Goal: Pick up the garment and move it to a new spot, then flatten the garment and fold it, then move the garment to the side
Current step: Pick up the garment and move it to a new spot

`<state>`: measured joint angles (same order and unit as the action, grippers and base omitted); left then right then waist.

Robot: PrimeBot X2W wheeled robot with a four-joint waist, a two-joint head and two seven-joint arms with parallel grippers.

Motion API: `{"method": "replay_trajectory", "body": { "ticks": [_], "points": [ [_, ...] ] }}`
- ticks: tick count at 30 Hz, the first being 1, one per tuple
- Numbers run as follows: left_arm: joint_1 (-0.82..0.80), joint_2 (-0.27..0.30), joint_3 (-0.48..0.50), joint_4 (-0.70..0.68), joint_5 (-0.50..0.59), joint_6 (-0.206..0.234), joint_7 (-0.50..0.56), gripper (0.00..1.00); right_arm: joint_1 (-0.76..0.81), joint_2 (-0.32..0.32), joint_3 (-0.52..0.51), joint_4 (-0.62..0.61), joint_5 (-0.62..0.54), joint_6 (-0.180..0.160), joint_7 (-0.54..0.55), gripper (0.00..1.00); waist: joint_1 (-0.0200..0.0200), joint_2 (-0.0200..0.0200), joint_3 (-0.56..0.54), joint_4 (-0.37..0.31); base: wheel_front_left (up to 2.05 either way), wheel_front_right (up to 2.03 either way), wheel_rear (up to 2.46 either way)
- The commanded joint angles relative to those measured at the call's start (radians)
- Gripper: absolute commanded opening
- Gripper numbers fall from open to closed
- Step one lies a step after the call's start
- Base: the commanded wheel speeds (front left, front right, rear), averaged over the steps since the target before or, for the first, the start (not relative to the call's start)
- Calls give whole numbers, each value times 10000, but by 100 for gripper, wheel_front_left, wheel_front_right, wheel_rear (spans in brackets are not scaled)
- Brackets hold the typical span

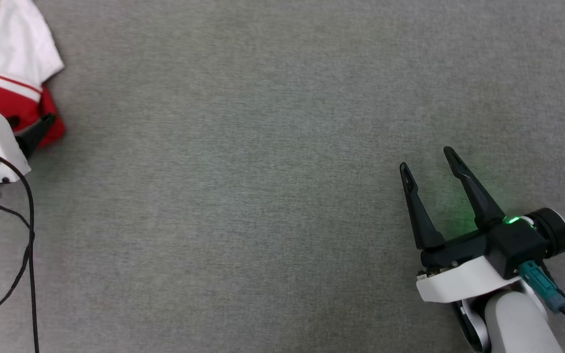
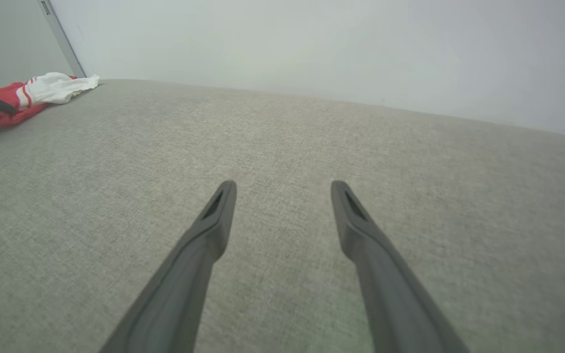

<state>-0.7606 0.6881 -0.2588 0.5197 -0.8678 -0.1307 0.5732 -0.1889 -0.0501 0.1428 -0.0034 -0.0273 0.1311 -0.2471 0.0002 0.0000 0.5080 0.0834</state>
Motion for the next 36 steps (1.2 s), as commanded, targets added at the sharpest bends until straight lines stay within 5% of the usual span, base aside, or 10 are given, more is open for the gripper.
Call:
{"method": "replay_trajectory", "body": {
  "ticks": [1, 7, 8, 9, 18, 28, 36],
  "points": [
    [-62, 77, -12, 36, -29, 2, 46, 100, -157, -1, 6, -42, 39, -7, -55, 100, -2, 0, 155, -153, 0, 0, 0],
    [16, 13, -388, 877, -114, 213, 1150, 100, -180, -3, -76, -56, -13, -7, -78, 100, -2, 0, 277, -210, 0, 0, 0],
    [30, -60, -355, 1032, -223, 266, 1248, 16, -193, -3, -82, -52, -19, -7, -81, 100, -2, 0, 273, -211, 0, 0, 0],
    [46, -144, -296, 1159, -337, 304, 1315, 0, -186, -3, -116, -52, -43, -7, -86, 100, -2, 0, 262, -210, 0, 0, 0],
    [-11, -52, 208, 1161, -258, 96, -909, 0, -28, -3, -350, 198, 9, -7, -95, 100, -2, 0, -301, -76, 0, 0, 0],
    [789, 265, -217, 74, 1147, 49, -4349, 0, 589, -1, -559, 953, 530, -7, -157, 100, -2, 0, -2571, -124, 0, 0, 0],
    [1313, -156, -945, -1542, 1733, 153, -4716, 0, 944, 2, -616, 1263, 879, -7, -177, 100, -2, 0, -3573, -528, 0, 0, 0]
  ]
}}
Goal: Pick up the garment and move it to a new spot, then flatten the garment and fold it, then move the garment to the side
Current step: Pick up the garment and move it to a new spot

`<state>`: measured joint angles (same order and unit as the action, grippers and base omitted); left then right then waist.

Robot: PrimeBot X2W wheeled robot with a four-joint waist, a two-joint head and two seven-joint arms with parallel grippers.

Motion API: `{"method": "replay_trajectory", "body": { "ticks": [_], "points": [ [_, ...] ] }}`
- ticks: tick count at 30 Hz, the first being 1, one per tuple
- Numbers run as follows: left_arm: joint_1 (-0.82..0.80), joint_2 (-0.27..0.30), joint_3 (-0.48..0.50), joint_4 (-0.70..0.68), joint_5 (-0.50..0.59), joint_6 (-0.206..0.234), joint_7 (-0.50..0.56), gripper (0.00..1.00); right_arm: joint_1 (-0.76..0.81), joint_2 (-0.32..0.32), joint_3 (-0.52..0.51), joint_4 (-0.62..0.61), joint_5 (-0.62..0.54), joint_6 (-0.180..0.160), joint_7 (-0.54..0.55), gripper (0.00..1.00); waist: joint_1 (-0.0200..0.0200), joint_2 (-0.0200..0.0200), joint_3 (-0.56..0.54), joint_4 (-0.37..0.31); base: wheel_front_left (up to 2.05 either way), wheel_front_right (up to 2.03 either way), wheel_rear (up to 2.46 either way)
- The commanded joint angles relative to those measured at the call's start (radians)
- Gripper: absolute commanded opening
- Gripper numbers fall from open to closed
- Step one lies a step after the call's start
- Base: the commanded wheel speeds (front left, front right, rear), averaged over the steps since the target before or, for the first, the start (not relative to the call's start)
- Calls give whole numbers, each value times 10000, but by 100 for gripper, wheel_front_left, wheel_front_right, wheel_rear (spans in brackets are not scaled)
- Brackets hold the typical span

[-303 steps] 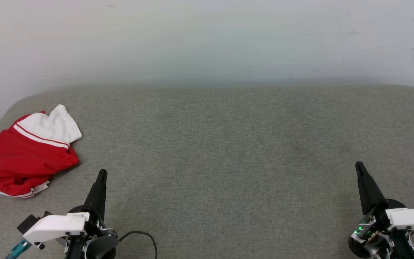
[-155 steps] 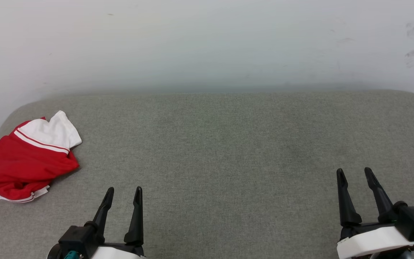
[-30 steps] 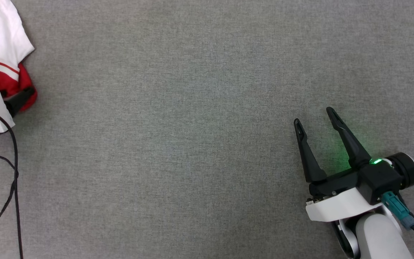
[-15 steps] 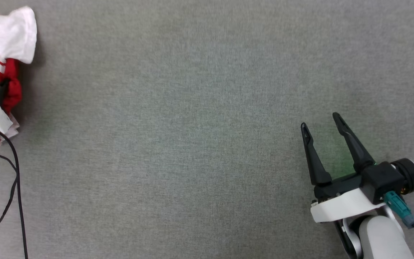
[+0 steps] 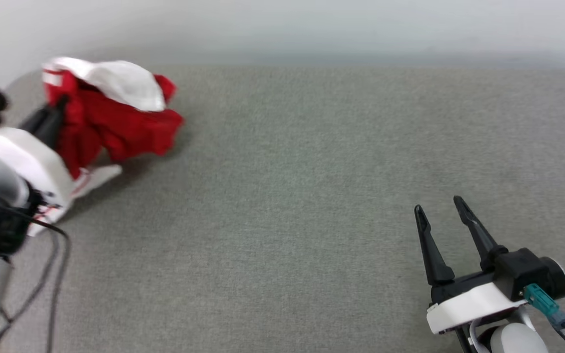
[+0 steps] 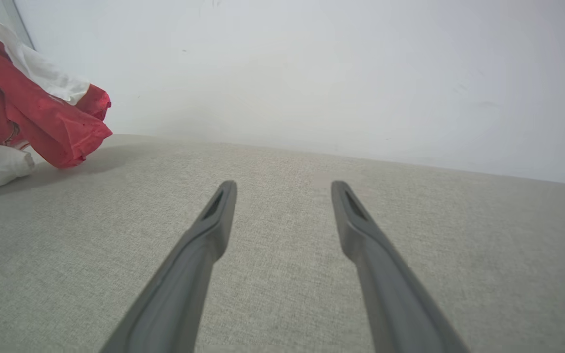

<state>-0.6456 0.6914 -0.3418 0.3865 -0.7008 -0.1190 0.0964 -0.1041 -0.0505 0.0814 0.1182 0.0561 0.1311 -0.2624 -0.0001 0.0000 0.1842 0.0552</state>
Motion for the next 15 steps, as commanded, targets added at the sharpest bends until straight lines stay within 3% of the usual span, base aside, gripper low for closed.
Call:
{"method": "replay_trajectory", "body": {
  "ticks": [1, 8, 15],
  "points": [
    [231, -307, -240, -490, 119, 118, 104, 0, 124, 4, -21, 65, 80, -7, -27, 100, 1, 0, -432, -325, 0, 0, 0],
    [359, -1328, -1239, -1948, 629, 516, 316, 0, 307, 7, -207, 65, 292, -7, -27, 100, 1, 0, -843, -1008, 0, 0, 0],
    [200, -2950, -2846, -1756, 1490, 455, 32, 0, 311, 9, -574, 5, 461, -7, -29, 100, 1, 0, -833, -1811, 0, 0, 0]
  ]
}}
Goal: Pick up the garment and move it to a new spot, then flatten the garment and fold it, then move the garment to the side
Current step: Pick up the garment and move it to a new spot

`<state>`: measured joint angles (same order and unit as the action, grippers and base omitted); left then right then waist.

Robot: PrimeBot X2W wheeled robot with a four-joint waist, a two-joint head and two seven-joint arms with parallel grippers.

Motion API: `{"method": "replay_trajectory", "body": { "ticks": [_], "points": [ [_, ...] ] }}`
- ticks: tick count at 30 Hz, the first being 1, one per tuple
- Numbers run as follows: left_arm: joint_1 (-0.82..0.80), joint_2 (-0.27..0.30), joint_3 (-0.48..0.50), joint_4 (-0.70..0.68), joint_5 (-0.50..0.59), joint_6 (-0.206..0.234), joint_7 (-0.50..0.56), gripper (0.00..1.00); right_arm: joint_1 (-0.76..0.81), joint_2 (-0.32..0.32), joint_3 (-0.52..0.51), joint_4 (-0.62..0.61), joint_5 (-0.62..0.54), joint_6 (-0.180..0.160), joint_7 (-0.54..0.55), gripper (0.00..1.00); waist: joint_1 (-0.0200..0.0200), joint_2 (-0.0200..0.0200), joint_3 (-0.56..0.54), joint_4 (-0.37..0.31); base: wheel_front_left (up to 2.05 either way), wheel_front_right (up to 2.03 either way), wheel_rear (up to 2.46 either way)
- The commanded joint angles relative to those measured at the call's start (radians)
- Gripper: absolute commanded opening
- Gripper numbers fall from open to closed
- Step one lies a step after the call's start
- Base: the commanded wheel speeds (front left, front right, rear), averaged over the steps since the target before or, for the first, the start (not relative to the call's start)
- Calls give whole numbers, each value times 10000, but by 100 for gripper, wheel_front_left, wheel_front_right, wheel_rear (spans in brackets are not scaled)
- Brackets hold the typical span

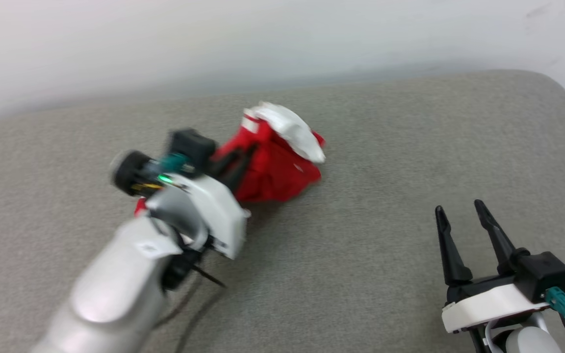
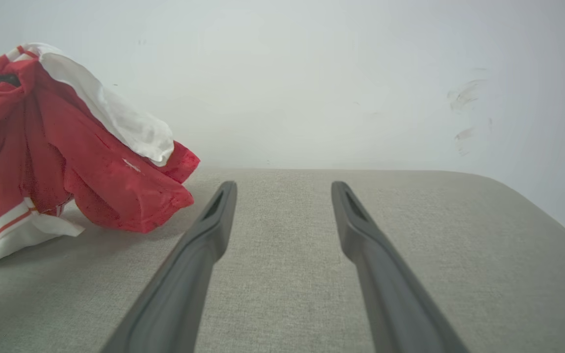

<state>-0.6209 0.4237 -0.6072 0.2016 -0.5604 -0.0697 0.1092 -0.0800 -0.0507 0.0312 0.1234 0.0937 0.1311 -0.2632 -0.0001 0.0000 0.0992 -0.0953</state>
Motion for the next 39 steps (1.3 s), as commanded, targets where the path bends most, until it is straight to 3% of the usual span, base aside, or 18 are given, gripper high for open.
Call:
{"method": "replay_trajectory", "body": {
  "ticks": [1, 8, 12, 13, 14, 18, 26, 33, 39],
  "points": [
    [-30, -549, -439, 216, 188, -59, -154, 0, 46, 11, -129, -53, 118, -7, -22, 100, 1, 0, 47, -424, 0, 0, 0],
    [267, -2326, -2041, 1466, 683, -240, -607, 0, -96, 12, -440, -80, 283, -7, -22, 100, 1, 0, 314, -994, 0, 0, 0],
    [465, -2925, -2693, 2335, 721, -357, -824, 0, -107, 12, -483, -54, 319, -7, -23, 100, 1, 0, 379, -1067, 0, 0, 0],
    [494, -3001, -2849, 2511, 791, -397, -901, 87, -111, 11, -502, -47, 324, -7, -23, 100, 1, 0, 381, -1060, 0, 0, 0],
    [550, -3066, -2975, 2697, 800, -427, -974, 100, -101, 12, -511, -32, 331, -7, -23, 100, 1, 0, 369, -1039, 0, 0, 0],
    [620, -3233, -3142, 3212, 647, -481, -1367, 100, 2, 9, -555, 27, 318, -7, -23, 100, 1, 0, 224, -819, 0, 0, 0],
    [410, -3034, -2500, 3452, 340, -307, -2406, 100, 234, 8, -651, 201, 97, -7, -23, 100, 1, 0, -328, -145, 0, 0, 0],
    [918, -2081, -1005, 2766, -219, 480, -3461, 100, 463, 11, -683, 314, -105, -7, -23, 100, 1, 0, -991, 550, 0, 0, 0],
    [2225, -1085, 428, 1350, -453, 1139, -3744, 100, 673, 11, -787, 259, -113, -7, -23, 100, 1, 0, -1197, 991, 0, 0, 0]
  ]
}}
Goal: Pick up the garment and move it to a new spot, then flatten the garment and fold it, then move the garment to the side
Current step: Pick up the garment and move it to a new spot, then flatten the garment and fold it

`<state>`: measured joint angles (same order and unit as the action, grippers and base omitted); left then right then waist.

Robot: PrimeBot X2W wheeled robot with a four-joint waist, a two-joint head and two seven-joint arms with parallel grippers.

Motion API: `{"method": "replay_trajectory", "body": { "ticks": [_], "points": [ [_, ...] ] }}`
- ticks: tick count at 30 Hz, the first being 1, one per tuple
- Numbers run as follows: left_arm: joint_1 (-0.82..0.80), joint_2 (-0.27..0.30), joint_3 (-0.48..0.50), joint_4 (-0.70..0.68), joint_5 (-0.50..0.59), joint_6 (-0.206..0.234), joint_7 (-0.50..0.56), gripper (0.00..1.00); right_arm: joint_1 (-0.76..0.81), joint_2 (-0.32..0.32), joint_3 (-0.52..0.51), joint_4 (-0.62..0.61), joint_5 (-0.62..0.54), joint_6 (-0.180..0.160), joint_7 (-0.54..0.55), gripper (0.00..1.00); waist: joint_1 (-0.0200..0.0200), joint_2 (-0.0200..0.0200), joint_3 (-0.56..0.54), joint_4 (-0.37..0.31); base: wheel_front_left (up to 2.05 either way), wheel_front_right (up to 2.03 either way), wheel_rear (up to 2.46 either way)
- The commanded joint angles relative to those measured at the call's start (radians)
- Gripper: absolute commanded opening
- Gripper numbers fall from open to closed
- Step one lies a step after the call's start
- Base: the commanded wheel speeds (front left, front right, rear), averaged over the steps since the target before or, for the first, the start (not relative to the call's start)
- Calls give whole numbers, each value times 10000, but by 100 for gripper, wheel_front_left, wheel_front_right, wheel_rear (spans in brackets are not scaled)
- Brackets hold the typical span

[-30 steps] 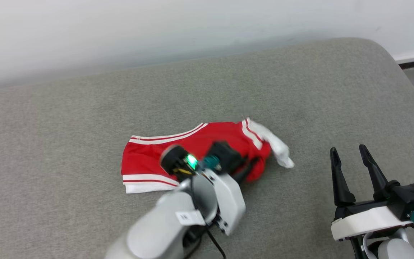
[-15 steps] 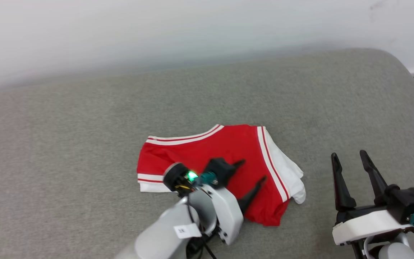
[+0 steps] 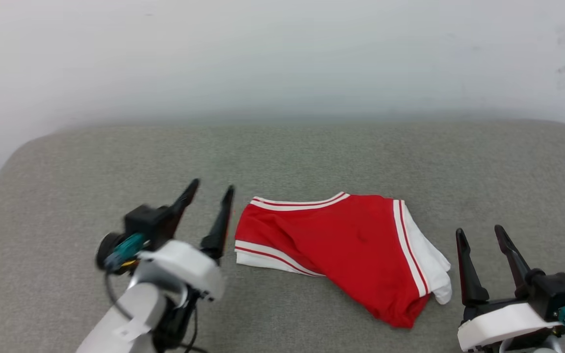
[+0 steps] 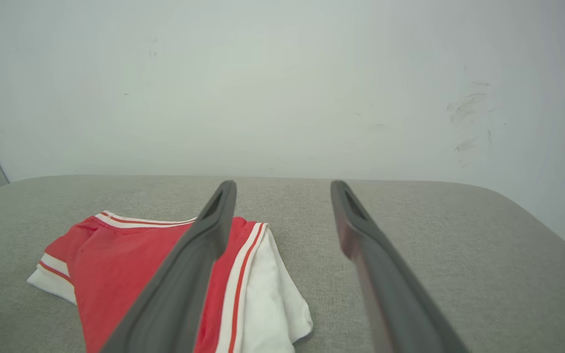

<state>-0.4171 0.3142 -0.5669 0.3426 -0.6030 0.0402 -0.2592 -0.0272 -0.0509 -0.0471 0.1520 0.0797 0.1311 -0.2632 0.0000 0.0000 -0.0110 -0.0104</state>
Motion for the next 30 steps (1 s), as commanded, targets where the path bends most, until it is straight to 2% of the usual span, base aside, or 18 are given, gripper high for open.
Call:
{"method": "replay_trajectory", "body": {
  "ticks": [1, 6, 10, 13, 19, 30],
  "points": [
    [475, 116, 334, -403, -4, 136, -68, 100, 154, 13, 0, -50, 37, -7, -23, 100, 0, 0, -107, 200, 0, 0, 0],
    [2238, 127, 1626, -1874, 382, 336, -58, 100, 315, 9, 62, -81, 38, -7, -23, 100, 0, 0, -124, 362, 0, 0, 0],
    [3326, -188, 1986, -2340, 968, 100, -61, 100, 364, 13, 157, -58, 79, -7, -24, 100, 0, 0, -114, 434, 0, 0, 0],
    [3851, -665, 2366, -2514, 1162, 24, -62, 100, 387, 13, 202, -56, 77, -7, -24, 100, 0, 0, -104, 441, 0, 0, 0],
    [4256, -1383, 3047, -2676, 1730, -349, -63, 100, 313, 13, 215, -112, 132, -7, -24, 100, 0, 0, -88, 451, 0, 0, 0],
    [4285, -1896, 3695, -2449, 2271, -984, -64, 100, 340, 13, 275, -199, 122, -7, -24, 100, 0, 0, -14, 330, 0, 0, 0]
  ]
}}
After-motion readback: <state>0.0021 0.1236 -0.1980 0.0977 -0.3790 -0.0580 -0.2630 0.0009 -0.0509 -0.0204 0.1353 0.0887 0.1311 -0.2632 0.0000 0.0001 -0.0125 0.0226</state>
